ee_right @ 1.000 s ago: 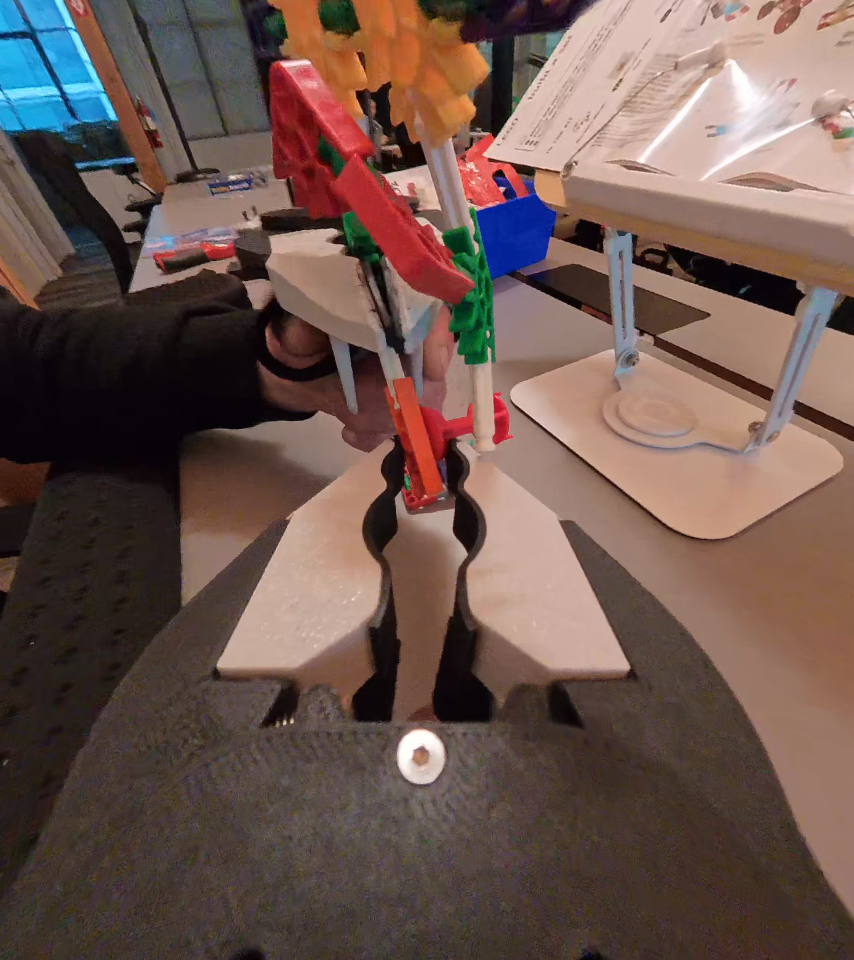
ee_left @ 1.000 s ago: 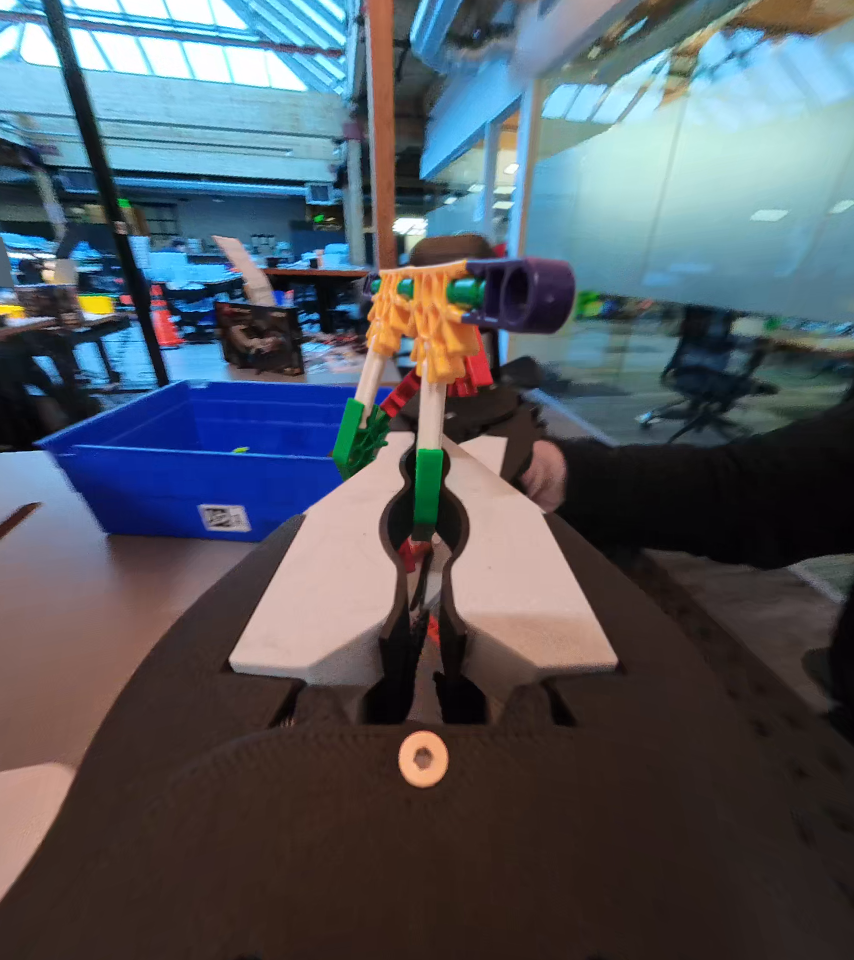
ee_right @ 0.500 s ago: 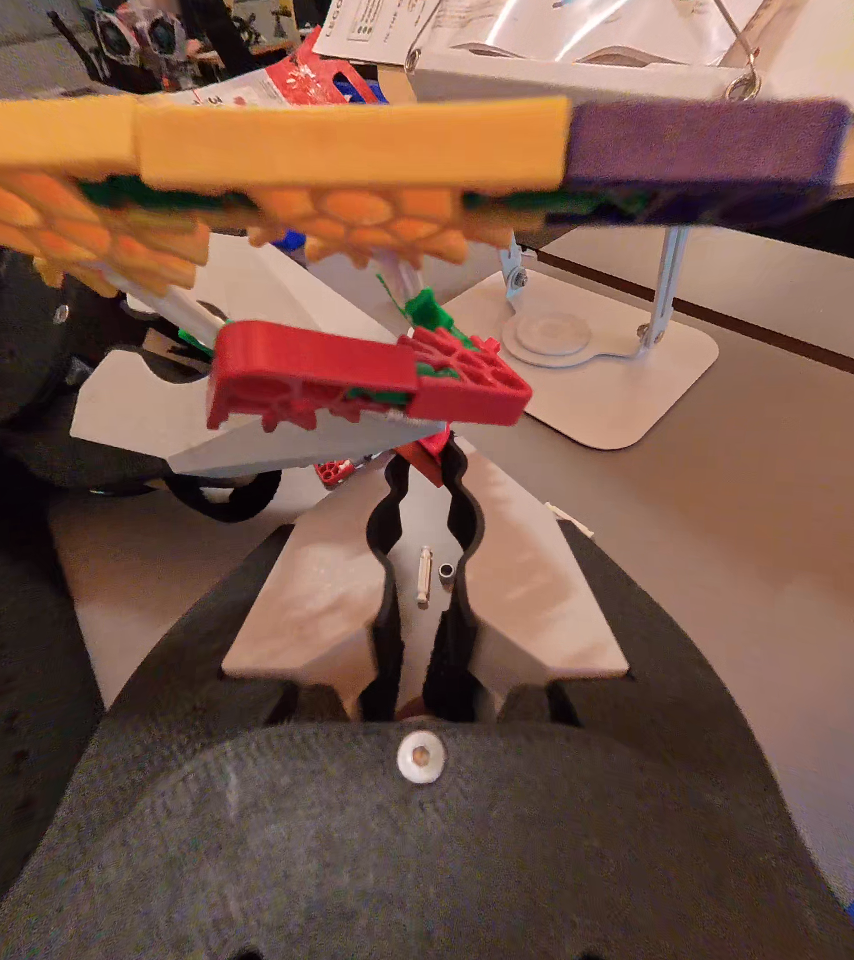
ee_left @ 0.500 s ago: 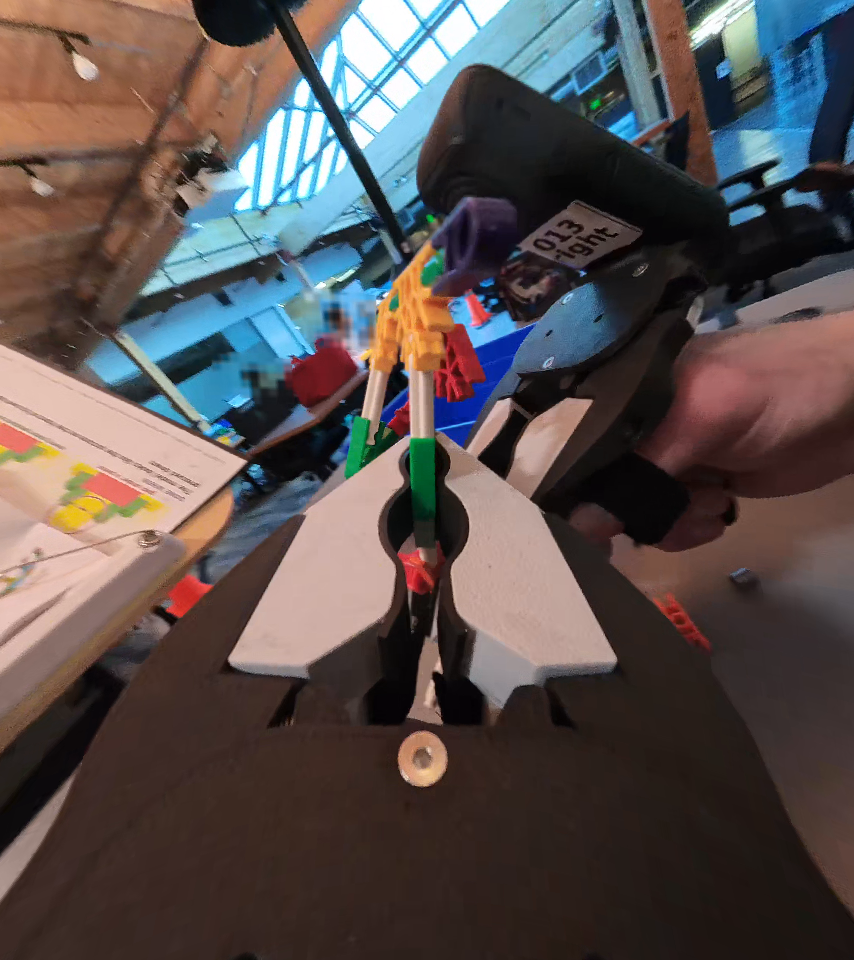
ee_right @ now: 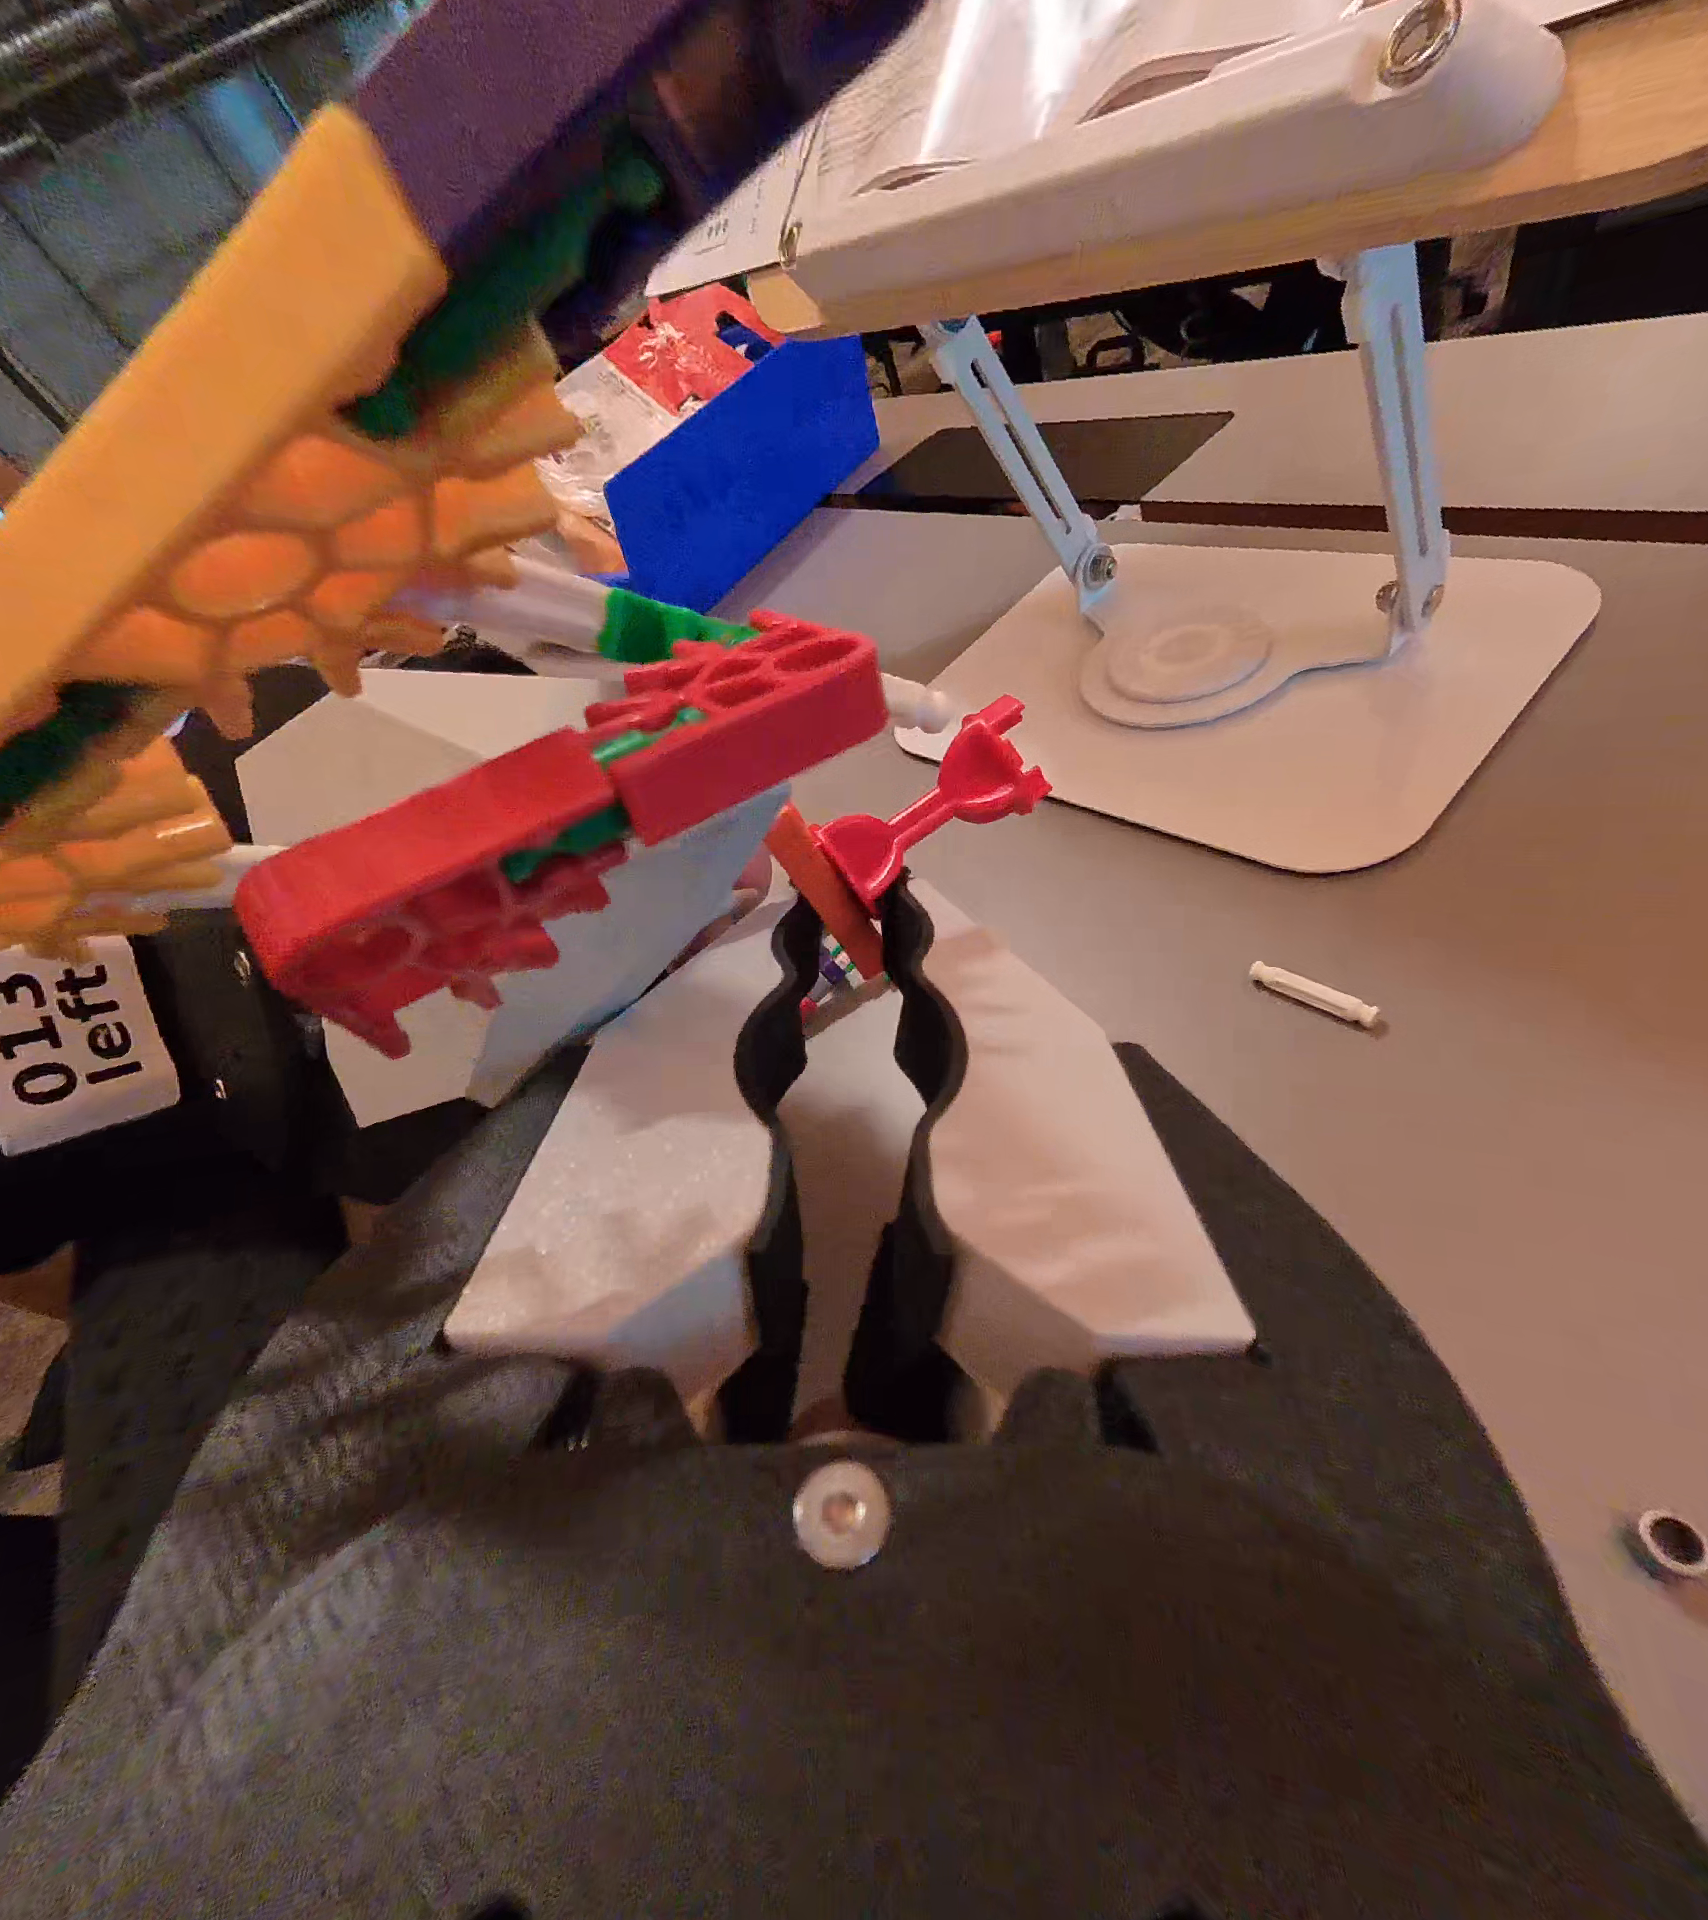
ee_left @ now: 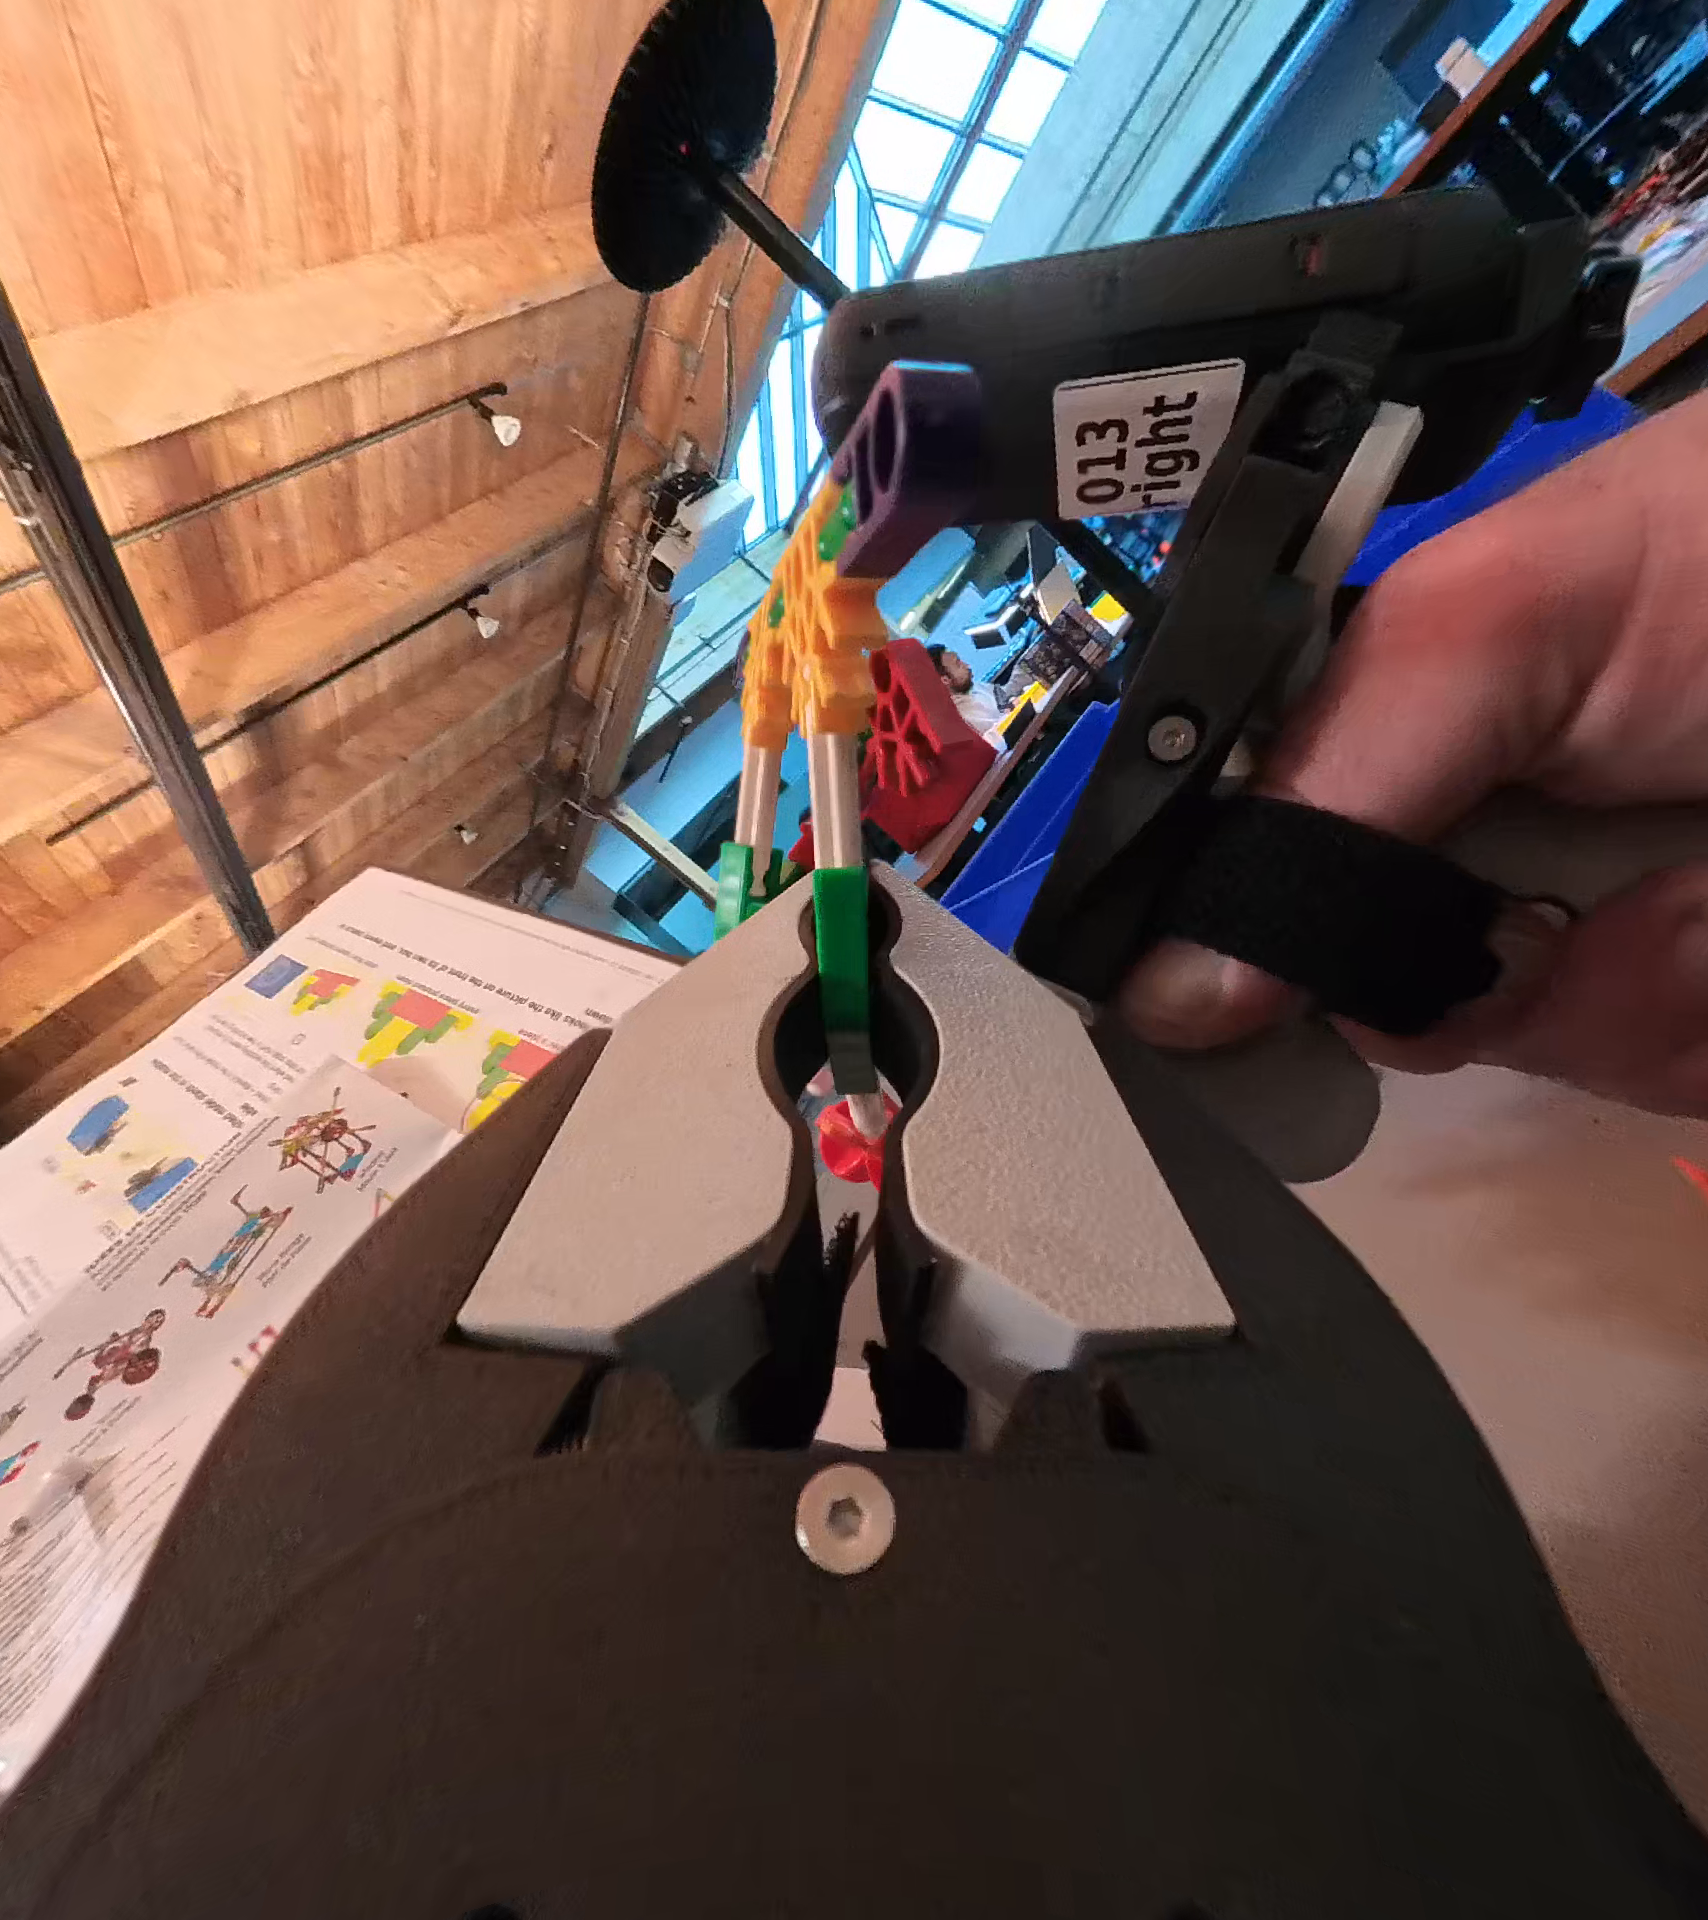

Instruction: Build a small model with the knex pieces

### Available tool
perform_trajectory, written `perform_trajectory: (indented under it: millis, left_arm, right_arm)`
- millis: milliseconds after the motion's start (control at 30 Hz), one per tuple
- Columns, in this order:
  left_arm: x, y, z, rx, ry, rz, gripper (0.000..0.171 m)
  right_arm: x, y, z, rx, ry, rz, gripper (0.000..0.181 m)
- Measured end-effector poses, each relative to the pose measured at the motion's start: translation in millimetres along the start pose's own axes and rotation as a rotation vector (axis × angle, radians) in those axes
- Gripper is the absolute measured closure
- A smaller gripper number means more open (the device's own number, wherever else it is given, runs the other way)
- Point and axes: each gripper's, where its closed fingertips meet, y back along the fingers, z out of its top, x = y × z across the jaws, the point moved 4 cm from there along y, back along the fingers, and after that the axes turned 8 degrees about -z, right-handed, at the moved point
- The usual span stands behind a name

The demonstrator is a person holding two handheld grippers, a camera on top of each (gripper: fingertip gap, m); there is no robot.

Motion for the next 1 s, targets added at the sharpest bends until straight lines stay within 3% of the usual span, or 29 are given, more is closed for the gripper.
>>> perform_trajectory:
  millis: [67,167,300,433,533,667,700,767,933,1000]
  left_arm:
    - [10,1,-2,0.007,0.1,0.013,0.171]
    - [38,6,-26,0.021,0.429,0.053,0.171]
    - [35,5,-14,-0.06,0.537,-0.079,0.171]
    - [36,6,-24,-0.112,0.811,-0.259,0.171]
    - [29,9,-29,-0.137,0.977,-0.441,0.171]
    - [29,12,-38,-0.161,1.136,-0.528,0.171]
    - [31,13,-39,-0.171,1.143,-0.528,0.171]
    - [27,15,-38,-0.171,1.177,-0.609,0.171]
    - [11,16,-25,-0.181,1.186,-0.742,0.171]
    - [4,12,-26,-0.144,1.188,-0.743,0.171]
  right_arm:
    - [2,7,11,-0.073,-0.044,0.038,0.175]
    - [0,18,22,-0.144,-0.045,0.027,0.175]
    - [0,9,7,-0.026,0.073,0.007,0.174]
    - [-6,5,-22,0.168,0.389,-0.102,0.172]
    - [-1,2,-41,0.267,0.438,-0.046,0.17]
    - [-4,3,-53,0.331,0.473,-0.047,0.135]
    - [-6,5,-50,0.316,0.48,-0.063,0.128]
    - [-11,14,-30,0.201,0.477,-0.108,0.135]
    - [0,34,12,-0.111,0.365,-0.027,0.137]
    - [3,38,14,-0.136,0.432,-0.042,0.145]
